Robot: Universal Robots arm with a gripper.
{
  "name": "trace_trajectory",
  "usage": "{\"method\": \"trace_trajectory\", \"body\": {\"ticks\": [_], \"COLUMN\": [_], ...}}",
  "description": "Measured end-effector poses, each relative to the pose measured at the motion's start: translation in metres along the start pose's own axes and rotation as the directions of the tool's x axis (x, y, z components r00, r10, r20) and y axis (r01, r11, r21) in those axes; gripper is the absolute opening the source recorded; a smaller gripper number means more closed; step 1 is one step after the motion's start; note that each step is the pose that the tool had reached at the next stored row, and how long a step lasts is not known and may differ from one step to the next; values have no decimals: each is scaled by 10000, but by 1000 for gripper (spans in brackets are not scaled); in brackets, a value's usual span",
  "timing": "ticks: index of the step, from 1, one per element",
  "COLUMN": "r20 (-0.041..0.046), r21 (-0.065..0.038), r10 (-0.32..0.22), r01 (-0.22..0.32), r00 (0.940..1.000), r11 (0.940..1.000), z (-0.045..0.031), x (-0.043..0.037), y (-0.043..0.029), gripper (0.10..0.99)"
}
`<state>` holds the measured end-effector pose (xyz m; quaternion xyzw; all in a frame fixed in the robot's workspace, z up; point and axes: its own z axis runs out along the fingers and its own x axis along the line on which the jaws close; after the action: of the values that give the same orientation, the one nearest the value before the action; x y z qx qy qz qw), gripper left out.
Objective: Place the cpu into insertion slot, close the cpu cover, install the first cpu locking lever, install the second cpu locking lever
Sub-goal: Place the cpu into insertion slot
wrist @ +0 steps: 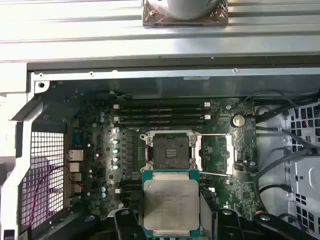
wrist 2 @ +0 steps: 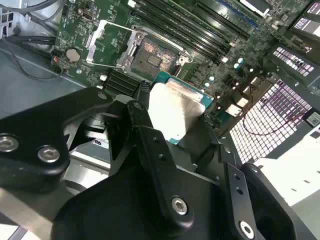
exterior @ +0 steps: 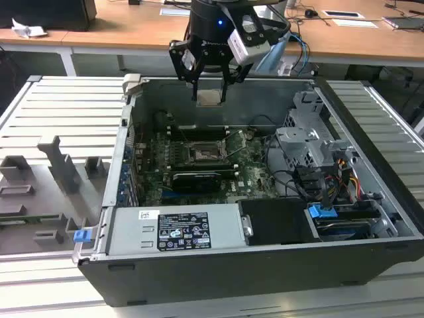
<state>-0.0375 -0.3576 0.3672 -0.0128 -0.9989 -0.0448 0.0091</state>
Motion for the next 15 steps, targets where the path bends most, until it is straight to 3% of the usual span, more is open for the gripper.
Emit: {"method": "trace_trajectory", "body": {"ticks": [11,15], "r20": [37,81], "r21": [-8,-21], "r10": [416,909], "r01": [-416,-909], "r00": [9991,9958], "r11": [9991,9959], "z": [12,15], "x": [0,-1], "y": [-3,-3], "gripper": [537,537]}}
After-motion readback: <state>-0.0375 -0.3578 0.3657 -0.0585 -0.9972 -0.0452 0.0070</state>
